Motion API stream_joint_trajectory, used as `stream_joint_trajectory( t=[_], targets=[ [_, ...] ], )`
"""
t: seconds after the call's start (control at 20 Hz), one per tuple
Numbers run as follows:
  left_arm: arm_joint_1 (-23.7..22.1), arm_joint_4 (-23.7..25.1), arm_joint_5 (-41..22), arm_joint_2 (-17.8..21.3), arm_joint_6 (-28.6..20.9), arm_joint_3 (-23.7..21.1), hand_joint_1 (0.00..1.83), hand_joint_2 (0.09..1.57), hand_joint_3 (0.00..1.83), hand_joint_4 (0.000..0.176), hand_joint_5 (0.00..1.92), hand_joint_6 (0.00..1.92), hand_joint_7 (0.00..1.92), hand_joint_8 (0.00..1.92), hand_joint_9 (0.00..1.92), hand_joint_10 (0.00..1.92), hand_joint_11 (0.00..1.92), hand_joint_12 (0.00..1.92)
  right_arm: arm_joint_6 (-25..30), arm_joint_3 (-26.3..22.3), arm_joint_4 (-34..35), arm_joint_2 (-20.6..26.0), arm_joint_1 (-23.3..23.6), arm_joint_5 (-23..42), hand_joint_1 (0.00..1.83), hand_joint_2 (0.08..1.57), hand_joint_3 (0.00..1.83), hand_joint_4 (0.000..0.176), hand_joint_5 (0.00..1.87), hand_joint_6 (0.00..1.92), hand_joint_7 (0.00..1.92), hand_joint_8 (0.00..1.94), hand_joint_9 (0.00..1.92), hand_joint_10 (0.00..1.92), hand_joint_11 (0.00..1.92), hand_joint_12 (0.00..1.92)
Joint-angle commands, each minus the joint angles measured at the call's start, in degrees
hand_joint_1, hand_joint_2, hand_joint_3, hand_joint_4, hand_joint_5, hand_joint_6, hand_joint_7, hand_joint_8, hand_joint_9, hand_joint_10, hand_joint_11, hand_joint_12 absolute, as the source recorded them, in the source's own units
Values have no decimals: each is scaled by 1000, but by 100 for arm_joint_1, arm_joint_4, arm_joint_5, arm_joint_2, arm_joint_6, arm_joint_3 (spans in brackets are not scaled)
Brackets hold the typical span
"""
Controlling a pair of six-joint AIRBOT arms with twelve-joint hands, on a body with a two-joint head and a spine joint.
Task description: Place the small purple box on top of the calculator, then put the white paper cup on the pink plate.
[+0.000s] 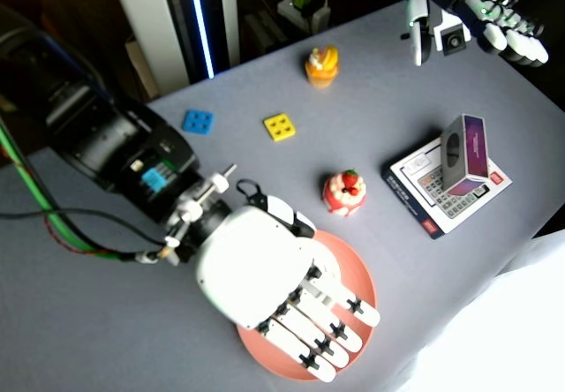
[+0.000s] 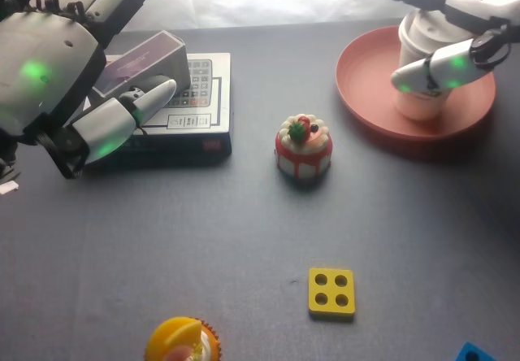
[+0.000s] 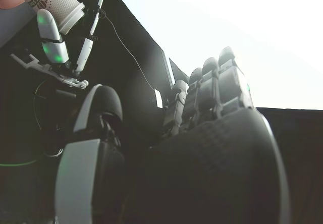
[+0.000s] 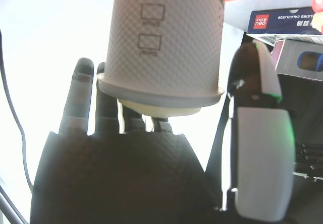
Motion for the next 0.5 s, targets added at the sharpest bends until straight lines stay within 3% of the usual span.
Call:
stream_joint_trajectory(
  t=[0.0,0.1,0.4,0.45],
  targets=[
    [-46,106,-705,-54,-22,1,607,1325,0,54,12,10,0,0,0,0,0,0,-24,-30,-23,29,111,653,555,954,0,176,0,0,0,0,0,0,0,0],
    [-25,89,-713,-52,-28,-6,597,1315,0,57,6,7,0,0,0,0,0,0,-97,-164,-23,137,151,743,592,1003,6,176,0,0,0,0,0,0,0,0],
    [35,58,-735,-43,-29,-32,646,1307,0,63,0,0,0,0,0,0,0,0,-118,-561,-102,569,211,1138,642,936,0,176,0,0,0,0,0,0,0,0],
    [47,51,-745,-38,-29,-39,646,1305,0,64,0,0,0,0,0,0,0,0,-118,-635,-143,635,220,1215,653,934,0,165,0,0,0,0,0,0,0,0]
  ],
)
